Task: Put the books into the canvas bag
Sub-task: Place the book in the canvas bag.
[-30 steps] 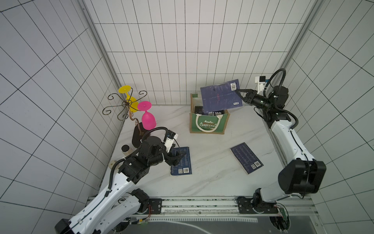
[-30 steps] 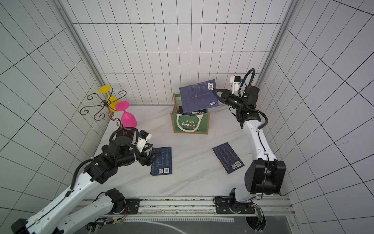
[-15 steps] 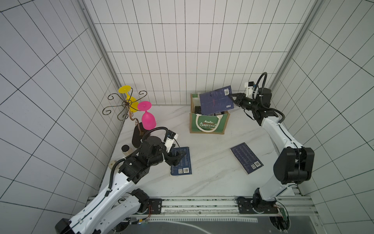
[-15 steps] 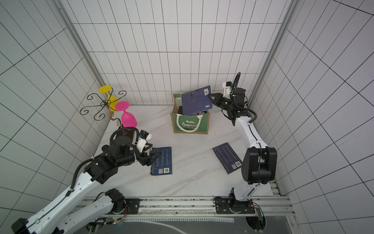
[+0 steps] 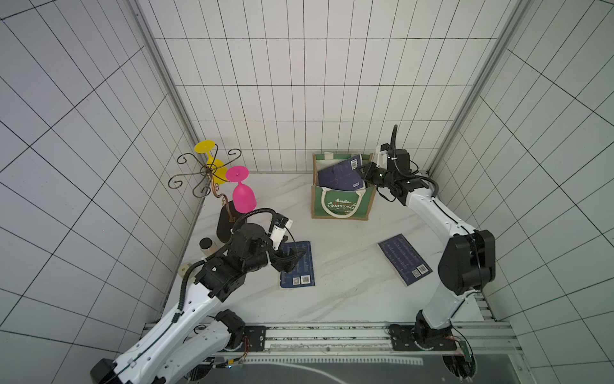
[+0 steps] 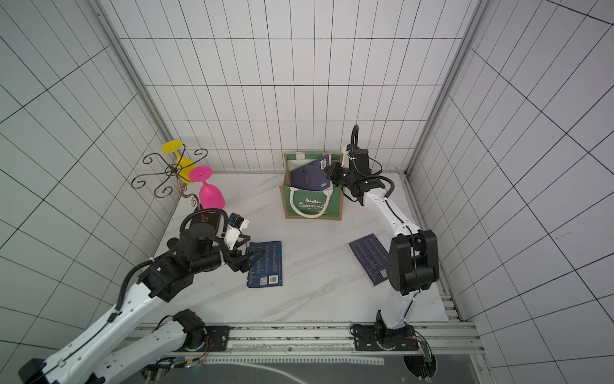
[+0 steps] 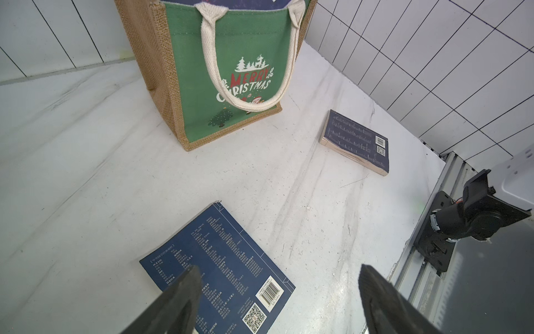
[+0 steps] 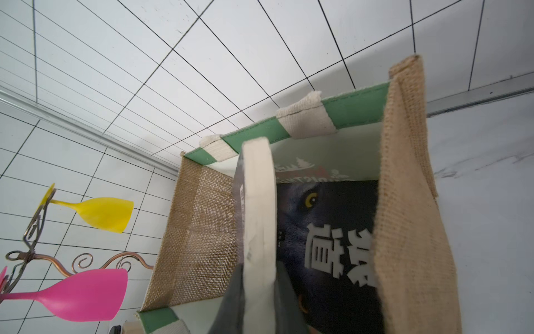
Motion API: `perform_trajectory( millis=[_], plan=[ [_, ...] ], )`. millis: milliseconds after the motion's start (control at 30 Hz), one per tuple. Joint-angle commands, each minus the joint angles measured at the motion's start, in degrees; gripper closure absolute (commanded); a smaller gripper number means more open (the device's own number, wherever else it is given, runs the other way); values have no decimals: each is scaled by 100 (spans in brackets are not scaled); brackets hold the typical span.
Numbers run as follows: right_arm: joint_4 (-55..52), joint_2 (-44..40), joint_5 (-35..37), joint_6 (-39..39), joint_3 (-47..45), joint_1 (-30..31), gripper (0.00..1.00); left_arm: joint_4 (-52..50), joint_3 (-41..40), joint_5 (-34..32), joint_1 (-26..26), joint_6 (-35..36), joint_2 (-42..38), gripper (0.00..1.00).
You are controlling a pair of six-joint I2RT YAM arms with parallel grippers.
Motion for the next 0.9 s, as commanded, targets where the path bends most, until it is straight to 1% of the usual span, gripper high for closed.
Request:
perform_trajectory(
  millis=[0,133,167,300,467,500,600,700,733,767,867],
  plan=[
    [-57,243,352,70,709,118,100,165,-45,35,18,-24,-80,15],
    [-106,247,729,128,576,181,100,159,-44,27,16,-24,-115,15],
    [-107,231,765,119,563,191,98,161,-46,20,16,-23,-115,15],
    [-202,161,895,27,579,210,79,134,-37,-55,17,-33,-52,15],
    [-364,226,759,-166,872,211,57,33,17,-192,16,-99,132,14],
    [-382,251,680,-212,957,211,55,5,23,-247,17,-139,176,14],
    [-409,299,442,-372,1141,212,52,-17,41,-296,22,-317,308,14],
    [-531,306,309,-607,1364,228,45,-17,35,-371,17,-573,433,14],
    [-617,295,274,-698,1442,237,42,9,14,-388,16,-709,478,12],
    [-684,279,272,-780,1509,242,38,45,-22,-424,16,-853,512,7],
    [-895,93,282,-1081,1591,304,30,399,-306,-410,20,-1392,563,7]
  ],
)
